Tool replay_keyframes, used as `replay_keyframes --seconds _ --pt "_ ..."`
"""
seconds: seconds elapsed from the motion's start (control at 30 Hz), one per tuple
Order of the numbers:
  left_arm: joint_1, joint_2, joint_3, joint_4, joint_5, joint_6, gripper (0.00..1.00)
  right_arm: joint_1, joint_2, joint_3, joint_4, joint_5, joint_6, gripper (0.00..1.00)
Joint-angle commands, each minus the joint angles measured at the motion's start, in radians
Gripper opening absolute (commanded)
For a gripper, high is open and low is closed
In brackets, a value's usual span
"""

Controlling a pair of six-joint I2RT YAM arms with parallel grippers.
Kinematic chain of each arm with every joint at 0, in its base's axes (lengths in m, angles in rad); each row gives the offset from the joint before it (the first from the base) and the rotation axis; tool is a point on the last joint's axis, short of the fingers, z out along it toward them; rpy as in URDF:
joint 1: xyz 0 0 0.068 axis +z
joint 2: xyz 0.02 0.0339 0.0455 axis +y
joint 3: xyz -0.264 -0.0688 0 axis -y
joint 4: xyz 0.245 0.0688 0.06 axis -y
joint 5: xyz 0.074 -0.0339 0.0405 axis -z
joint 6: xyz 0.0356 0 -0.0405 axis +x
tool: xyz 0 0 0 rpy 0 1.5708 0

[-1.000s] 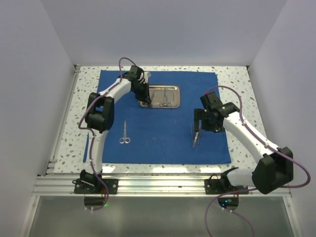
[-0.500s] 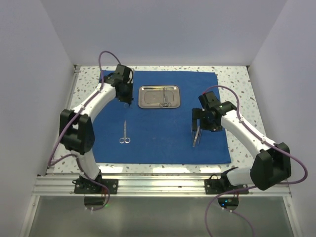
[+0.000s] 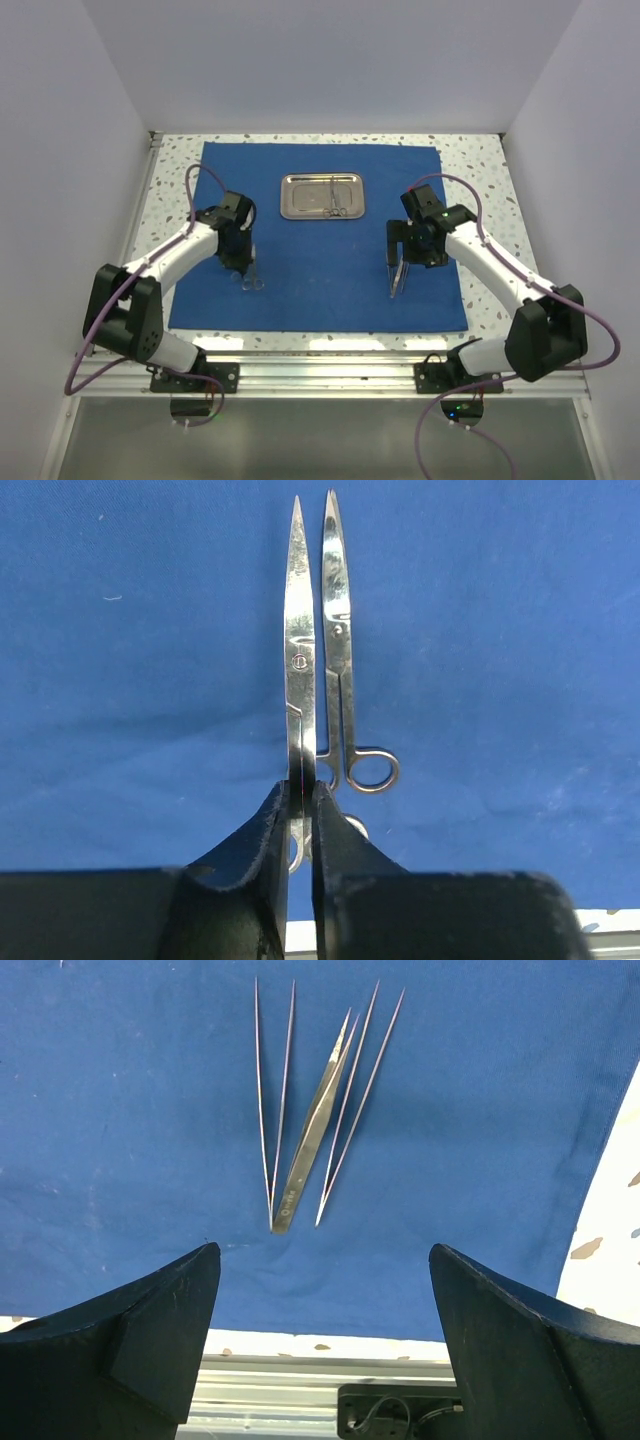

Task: Open and lay out the surgical kit
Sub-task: Place the medical item in the surgical kit, then pick up the medical item from the container.

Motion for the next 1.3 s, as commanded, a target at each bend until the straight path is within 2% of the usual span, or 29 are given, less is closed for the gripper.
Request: replay_keyframes --seconds 0.0,0.03,0.13,0.23,0.5,0.7,0.8,1.07,1.27 --pt "-0.007 -0.028 0.032 0.035 -0.008 -0.029 0.15 -0.004 0.006 0.020 0.021 -0.021 -0.021 0.89" --pt "-0.007 -0.025 0.067 0.032 -0.006 -0.031 0.25 -0.003 0.001 0.019 0.019 -0.021 -0.021 0.89" --pt "-0.007 0.012 0.153 0.025 0.000 -0.022 0.41 -0.004 -0.013 0.011 0.018 -0.018 -0.016 0.89" --pt "-0.008 0.099 0.270 0.001 -0.011 -0.011 0.47 -0.004 -0.036 -0.003 0.018 -0.017 -0.008 0.89" --pt "-0.054 0.446 0.652 -0.024 -0.020 -0.032 0.47 -0.006 -0.099 -0.030 -0.004 0.003 -0.002 0.89" --pt "-0.120 0.794 1.144 -0.099 0.004 -0.051 0.45 -0.004 -0.119 -0.023 -0.027 0.011 0.004 0.89" --pt "-0.127 0.899 1.258 -0.103 0.027 -0.083 0.45 -0.006 -0.125 -0.021 -0.037 0.020 0.002 0.89" --pt "-0.153 0.966 1.229 0.044 0.135 -0.117 0.44 -0.004 -0.137 -0.029 -0.065 0.023 0.005 0.89" --pt "-0.163 0.988 1.224 0.074 0.179 -0.149 0.45 -0.004 -0.151 -0.032 -0.080 0.040 0.005 0.89"
